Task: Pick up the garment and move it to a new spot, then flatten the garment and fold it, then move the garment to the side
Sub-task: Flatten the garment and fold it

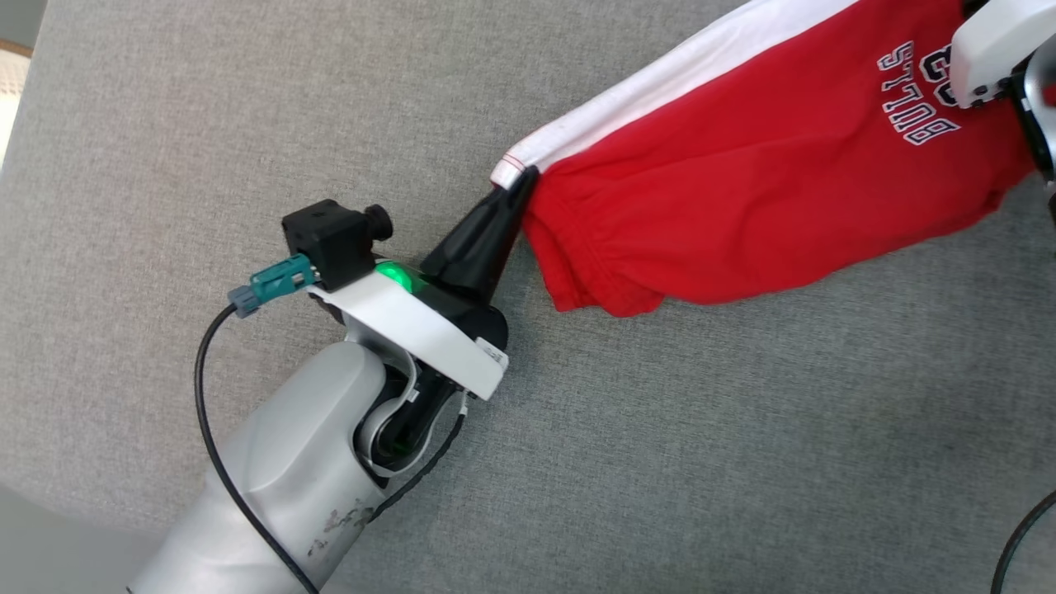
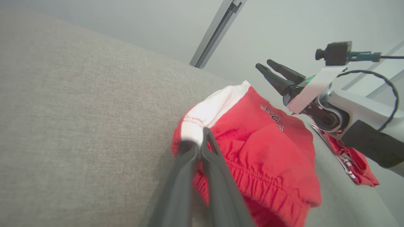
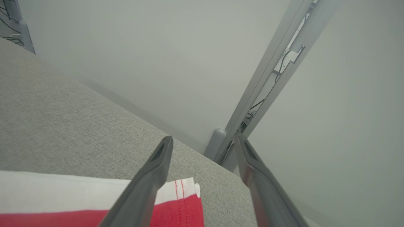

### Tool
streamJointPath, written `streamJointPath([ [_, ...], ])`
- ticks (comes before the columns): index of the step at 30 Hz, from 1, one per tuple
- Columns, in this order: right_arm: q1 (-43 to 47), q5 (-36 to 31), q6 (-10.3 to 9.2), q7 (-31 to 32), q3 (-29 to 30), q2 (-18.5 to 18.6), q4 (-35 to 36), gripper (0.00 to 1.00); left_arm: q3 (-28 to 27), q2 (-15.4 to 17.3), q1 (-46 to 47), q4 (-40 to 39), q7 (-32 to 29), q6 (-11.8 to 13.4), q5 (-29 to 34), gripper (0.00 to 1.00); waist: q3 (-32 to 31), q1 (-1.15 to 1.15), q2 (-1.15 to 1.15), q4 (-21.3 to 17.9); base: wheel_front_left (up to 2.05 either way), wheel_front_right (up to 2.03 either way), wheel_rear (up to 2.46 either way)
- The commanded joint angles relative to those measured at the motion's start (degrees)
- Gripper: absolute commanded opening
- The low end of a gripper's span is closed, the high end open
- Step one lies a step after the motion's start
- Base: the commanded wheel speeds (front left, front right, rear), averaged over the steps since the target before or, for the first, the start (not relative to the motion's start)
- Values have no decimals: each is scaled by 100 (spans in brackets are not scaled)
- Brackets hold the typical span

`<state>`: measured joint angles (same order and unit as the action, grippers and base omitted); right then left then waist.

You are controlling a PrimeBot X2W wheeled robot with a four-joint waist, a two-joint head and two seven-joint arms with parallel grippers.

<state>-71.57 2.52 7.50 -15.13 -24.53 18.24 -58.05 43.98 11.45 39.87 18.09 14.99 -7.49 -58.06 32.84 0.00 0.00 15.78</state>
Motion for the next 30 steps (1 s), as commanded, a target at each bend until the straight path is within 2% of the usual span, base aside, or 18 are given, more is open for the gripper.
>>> streamJointPath([
  [1,155,36,-1,3,28,-3,96,100,-114,-8,-44,52,25,6,65,99,-83,0,0,-71,0,0,0],
  [6,701,166,-1,3,259,-110,838,100,-659,-84,-369,168,25,175,516,100,-405,0,0,-293,0,0,0],
  [11,1502,324,-1,2,582,-246,1408,100,-1166,-92,-947,17,25,493,1203,100,-857,0,0,-502,0,0,0],
  [21,3000,720,-1,3,1365,-537,1881,100,-1804,-181,-2323,-761,25,1233,2648,100,-1701,0,0,-580,0,0,0],
  [27,3527,1029,-1,3,1751,-593,1889,100,-2153,-384,-2865,-1185,25,1421,2906,100,-1969,0,0,-441,0,0,0],
  [30,3846,1192,-1,3,2046,-578,1882,100,-2379,-533,-3155,-1429,25,1375,3167,100,-2083,0,0,-289,0,0,0],
])
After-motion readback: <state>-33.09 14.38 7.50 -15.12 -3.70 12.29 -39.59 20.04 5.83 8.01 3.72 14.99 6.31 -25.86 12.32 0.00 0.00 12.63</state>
